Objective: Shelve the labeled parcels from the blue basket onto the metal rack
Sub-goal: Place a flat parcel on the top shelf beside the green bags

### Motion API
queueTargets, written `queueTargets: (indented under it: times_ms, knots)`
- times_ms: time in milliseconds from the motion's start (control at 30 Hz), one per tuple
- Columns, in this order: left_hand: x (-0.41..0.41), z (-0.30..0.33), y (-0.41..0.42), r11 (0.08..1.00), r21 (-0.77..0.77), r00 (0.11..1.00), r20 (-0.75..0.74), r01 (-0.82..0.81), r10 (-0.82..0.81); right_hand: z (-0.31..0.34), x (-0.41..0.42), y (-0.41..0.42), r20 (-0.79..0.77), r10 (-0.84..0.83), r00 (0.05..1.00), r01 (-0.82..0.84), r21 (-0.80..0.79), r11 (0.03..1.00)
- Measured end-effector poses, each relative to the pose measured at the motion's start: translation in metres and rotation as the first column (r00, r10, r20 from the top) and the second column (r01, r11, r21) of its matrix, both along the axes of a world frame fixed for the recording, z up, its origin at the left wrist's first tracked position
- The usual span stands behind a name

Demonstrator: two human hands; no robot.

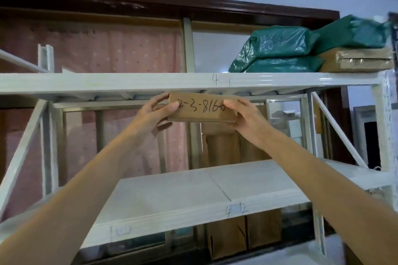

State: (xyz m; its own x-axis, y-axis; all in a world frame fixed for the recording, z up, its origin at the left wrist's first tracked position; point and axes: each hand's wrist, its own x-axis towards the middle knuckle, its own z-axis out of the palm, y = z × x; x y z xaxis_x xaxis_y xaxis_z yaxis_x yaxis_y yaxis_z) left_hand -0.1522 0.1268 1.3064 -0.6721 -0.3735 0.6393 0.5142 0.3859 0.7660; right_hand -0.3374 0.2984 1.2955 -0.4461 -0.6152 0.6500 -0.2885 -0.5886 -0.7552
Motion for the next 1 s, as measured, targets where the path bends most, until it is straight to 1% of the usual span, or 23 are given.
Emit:
queueTargets:
  times_ms: [100,167,367,500,567,667,733,867,1000]
  knots:
    - [-0.041,0.032,0.016,0.998,-0.053,0.998,-0.064,-0.025,0.022,0.043,-0.046,0.015,-0.085,-0.023,0.996,0.022,-0.007,1.0]
    - [-0.063,0.055,0.024,0.991,-0.1,0.991,-0.103,-0.091,0.081,0.073,-0.071,0.021,-0.129,-0.036,0.991,0.034,-0.019,0.999]
    - [-0.107,0.138,0.031,0.948,-0.212,0.966,-0.153,-0.237,0.208,0.155,-0.117,0.014,-0.195,-0.104,0.975,0.09,-0.075,0.993]
    - [-0.127,0.171,0.023,0.934,-0.232,0.961,-0.112,-0.273,0.253,0.185,-0.134,-0.001,-0.18,-0.187,0.966,0.166,-0.123,0.978]
    - [-0.136,0.177,0.013,0.929,-0.232,0.957,-0.069,-0.289,0.28,0.191,-0.144,-0.015,-0.186,-0.207,0.961,0.194,-0.086,0.977]
    - [-0.145,0.176,-0.005,0.921,-0.261,0.947,0.063,-0.288,0.314,0.191,-0.156,-0.036,-0.257,-0.22,0.941,0.228,0.002,0.974]
    - [-0.151,0.175,-0.012,0.918,-0.29,0.94,0.128,-0.271,0.317,0.189,-0.162,-0.045,-0.287,-0.244,0.926,0.26,0.021,0.965]
    - [-0.158,0.182,-0.022,0.903,-0.32,0.923,0.161,-0.287,0.35,0.189,-0.169,-0.055,-0.31,-0.264,0.913,0.288,0.034,0.957]
    - [-0.166,0.187,-0.023,0.856,-0.39,0.873,0.207,-0.339,0.441,0.192,-0.174,-0.055,-0.325,-0.255,0.911,0.293,0.075,0.953]
